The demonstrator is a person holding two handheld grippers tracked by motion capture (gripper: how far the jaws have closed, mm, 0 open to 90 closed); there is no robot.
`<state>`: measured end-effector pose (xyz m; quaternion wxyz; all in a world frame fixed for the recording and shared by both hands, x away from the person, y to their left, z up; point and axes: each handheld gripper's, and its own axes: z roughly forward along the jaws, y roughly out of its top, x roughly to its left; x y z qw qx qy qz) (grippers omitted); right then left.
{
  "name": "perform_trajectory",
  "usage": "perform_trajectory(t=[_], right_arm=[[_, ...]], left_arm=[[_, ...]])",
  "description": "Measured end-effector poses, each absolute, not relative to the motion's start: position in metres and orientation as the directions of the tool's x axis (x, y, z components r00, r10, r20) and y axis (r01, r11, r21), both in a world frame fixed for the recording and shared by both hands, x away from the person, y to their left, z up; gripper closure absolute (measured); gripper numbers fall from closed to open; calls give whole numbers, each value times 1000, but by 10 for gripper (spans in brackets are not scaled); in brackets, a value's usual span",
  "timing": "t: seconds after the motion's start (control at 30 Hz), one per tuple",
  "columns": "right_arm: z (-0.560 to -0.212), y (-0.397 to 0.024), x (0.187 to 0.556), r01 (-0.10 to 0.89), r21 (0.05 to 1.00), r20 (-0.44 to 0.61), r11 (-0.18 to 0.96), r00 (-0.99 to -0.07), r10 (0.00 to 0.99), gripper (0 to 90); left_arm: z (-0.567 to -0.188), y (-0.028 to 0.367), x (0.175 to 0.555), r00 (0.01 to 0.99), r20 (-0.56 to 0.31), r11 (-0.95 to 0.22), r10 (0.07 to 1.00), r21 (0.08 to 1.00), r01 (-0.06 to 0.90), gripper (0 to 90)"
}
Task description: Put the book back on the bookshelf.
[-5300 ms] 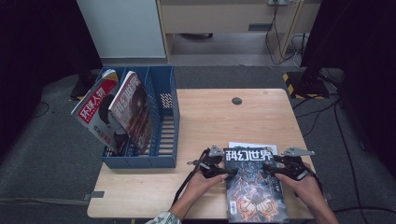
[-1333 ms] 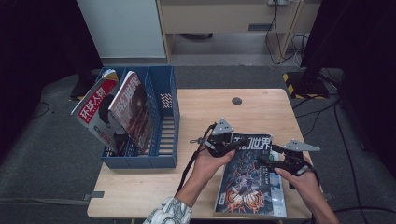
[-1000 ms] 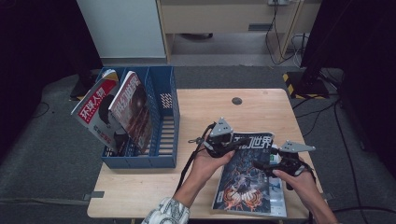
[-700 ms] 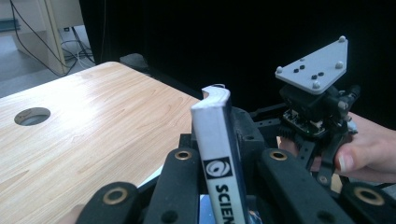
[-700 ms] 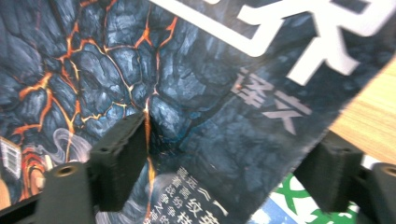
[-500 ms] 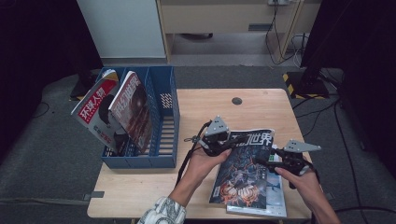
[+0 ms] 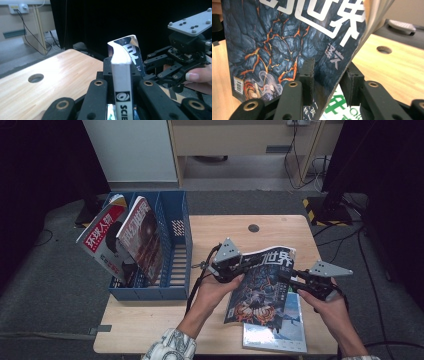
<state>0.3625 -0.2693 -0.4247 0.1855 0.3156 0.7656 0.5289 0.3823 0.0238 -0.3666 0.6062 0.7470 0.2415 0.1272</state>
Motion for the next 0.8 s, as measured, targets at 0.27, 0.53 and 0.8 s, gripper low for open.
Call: perform_trajectory(t=[0.27,0.53,0.8], right_arm=[[-403,-267,366,243,934,-5,261,-722,692,725],[-389,-262,368,232,909,-69,346,-735,674,759],[-373,-261,370,204,894,-142,399,-715,685,798]], left_arm=[[-358,25,382,842,-55,-140,536,978,154,825],[-356,28,385,833,-43,-126,552,983,134,825],[-349,27,383,834,-20,-103,551,990,91,826]])
